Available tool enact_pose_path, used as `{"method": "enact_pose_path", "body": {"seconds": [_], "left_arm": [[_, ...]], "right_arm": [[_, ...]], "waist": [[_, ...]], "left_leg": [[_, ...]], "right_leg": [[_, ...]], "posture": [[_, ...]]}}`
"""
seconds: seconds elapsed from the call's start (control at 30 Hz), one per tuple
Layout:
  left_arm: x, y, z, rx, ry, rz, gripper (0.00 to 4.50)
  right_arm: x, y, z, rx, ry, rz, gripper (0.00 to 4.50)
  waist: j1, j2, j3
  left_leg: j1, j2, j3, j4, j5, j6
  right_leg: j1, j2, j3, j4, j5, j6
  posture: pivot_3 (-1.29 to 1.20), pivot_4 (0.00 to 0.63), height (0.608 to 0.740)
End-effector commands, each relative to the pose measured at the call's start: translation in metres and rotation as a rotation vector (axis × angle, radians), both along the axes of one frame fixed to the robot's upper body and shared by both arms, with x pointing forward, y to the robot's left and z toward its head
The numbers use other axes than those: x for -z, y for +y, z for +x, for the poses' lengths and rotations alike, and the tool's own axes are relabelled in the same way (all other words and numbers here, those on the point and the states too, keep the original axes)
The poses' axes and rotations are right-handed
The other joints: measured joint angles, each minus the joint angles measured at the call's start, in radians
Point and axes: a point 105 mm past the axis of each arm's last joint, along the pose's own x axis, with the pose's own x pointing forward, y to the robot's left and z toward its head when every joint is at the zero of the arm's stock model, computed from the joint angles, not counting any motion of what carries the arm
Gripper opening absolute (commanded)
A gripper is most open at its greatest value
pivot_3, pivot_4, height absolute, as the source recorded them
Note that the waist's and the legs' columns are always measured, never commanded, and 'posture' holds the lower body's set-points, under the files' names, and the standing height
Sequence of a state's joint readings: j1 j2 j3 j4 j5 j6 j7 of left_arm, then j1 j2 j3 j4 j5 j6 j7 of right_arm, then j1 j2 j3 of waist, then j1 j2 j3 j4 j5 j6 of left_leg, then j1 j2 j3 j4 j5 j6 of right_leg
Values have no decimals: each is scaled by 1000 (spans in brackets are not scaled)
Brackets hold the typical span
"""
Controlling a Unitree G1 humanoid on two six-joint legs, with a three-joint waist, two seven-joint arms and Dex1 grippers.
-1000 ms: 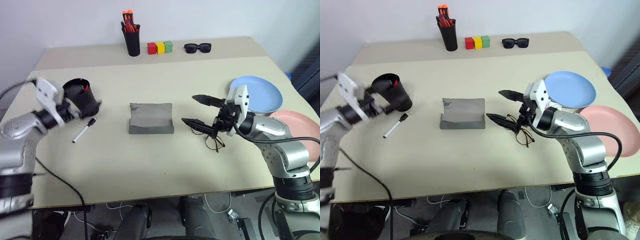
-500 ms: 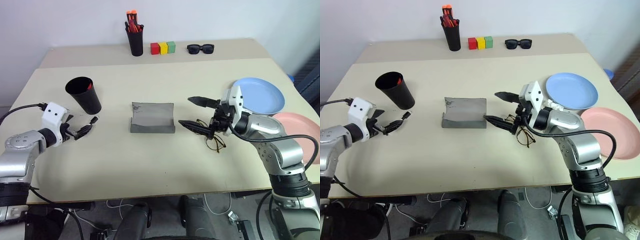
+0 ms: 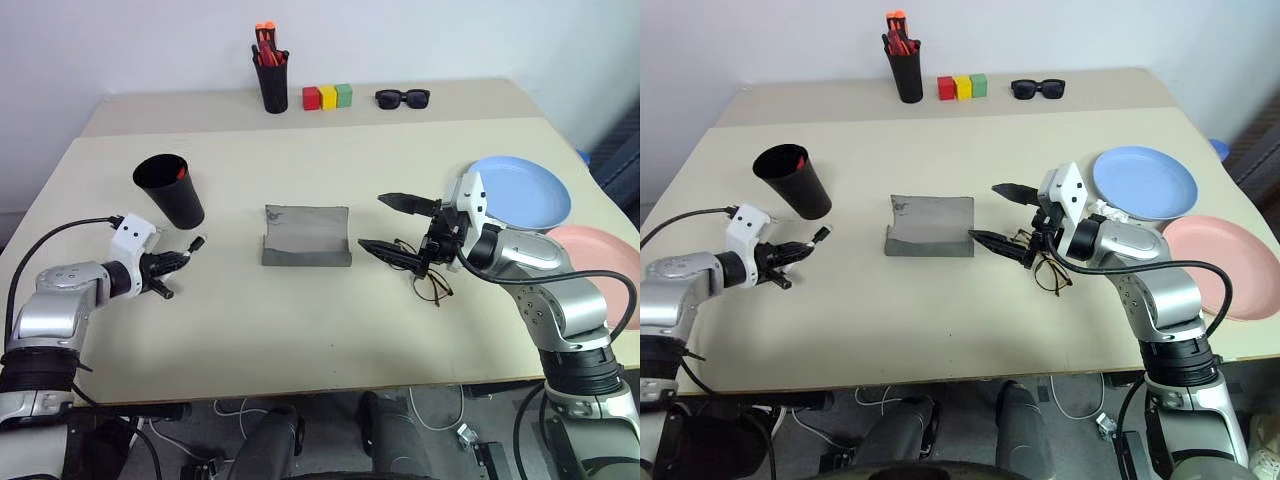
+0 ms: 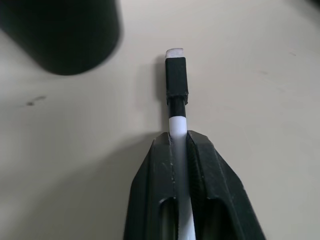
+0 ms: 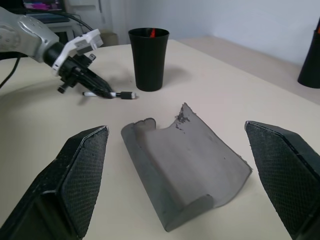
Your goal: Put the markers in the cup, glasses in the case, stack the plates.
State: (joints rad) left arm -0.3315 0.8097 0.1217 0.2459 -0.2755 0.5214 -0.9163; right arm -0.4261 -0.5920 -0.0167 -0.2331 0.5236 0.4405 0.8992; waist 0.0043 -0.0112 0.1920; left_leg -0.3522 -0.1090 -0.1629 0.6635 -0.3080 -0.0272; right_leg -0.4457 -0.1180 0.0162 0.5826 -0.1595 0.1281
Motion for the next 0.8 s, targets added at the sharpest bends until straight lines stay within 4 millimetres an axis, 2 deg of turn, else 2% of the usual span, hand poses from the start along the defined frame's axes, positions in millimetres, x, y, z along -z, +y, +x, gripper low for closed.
{"method": "enact_pose_path", "body": {"seconds": [0.03, 0.1, 0.13, 0.2, 0.23, 0.3, 0.33, 0.47, 0.57, 0.67, 0.8], "left_arm": [[-14, -34, -11, 187, -31, -122, 43], [-36, -53, -11, 286, -176, -170, 43], [-54, -62, -7, 320, -269, -243, 43], [-91, -70, 3, 323, -478, -344, 43], [-101, -71, 6, 319, -538, -366, 43], [-131, -63, 17, 240, -731, -382, 43], [-139, -60, 20, 208, -790, -390, 43], [-175, -24, 34, -19, -1009, -380, 43], [-191, 1, 39, -202, -1087, -441, 43], [-184, 19, 47, -343, -1084, -439, 43], [-166, 18, 58, -387, -1036, -452, 43]], "right_arm": [[-10, 0, -3, 0, -56, 8, 4500], [-10, 0, -2, -1, -56, 9, 4500], [-10, 1, -1, -2, -56, 10, 4500], [-10, 2, -1, -9, -56, 13, 4500], [-10, 2, -1, -11, -56, 14, 4500], [-10, 3, -1, -14, -55, 15, 4500], [-10, 4, -1, -15, -55, 15, 4500], [-9, 2, 0, -13, -56, 8, 4500], [-9, 2, -1, -13, -55, 6, 4500], [-9, 2, -1, -14, -56, 5, 4500], [-10, 3, -1, -16, -57, 6, 4500]], "waist": [[-1, 0, 0], [3, 0, 0], [6, 0, 0], [12, -1, 1], [11, -3, 1], [7, -3, 1], [5, -3, 1], [-7, -2, 0], [-11, -2, 0], [-12, -2, 0], [-11, -3, 0]], "left_leg": [[0, 0, 0, 0, 0, 0], [-1, 0, 0, 0, 0, 0], [-1, 0, 0, 0, 0, 0], [-2, 0, -1, 1, 0, 0], [-3, 0, -2, 1, 1, -1], [-3, 1, -2, 2, 1, -2], [-2, 1, -1, 2, 1, -2], [-1, 1, 1, 0, 1, -2], [-2, 1, 0, 0, 1, -2], [-2, 1, 0, 1, 1, -2], [-2, 1, 0, 1, 1, -2]], "right_leg": [[0, 0, 0, 0, 0, 0], [0, 0, 0, 0, 0, 0], [0, 0, 0, -1, 0, 0], [0, 0, 0, -1, 0, -1], [0, 0, -1, -1, 1, -1], [0, 0, -2, -2, 2, -2], [0, 0, -2, -2, 2, -2], [0, 1, -1, -3, 2, -2], [0, 1, -1, -4, 3, -1], [0, 1, -1, -4, 3, 0], [0, 1, -1, -4, 4, 0]], "posture": [[0, 150, 740], [0, 150, 740], [0, 150, 740], [0, 150, 740], [0, 150, 740], [0, 150, 740], [0, 150, 740], [0, 150, 740], [0, 150, 740], [0, 150, 740], [0, 150, 740]]}}
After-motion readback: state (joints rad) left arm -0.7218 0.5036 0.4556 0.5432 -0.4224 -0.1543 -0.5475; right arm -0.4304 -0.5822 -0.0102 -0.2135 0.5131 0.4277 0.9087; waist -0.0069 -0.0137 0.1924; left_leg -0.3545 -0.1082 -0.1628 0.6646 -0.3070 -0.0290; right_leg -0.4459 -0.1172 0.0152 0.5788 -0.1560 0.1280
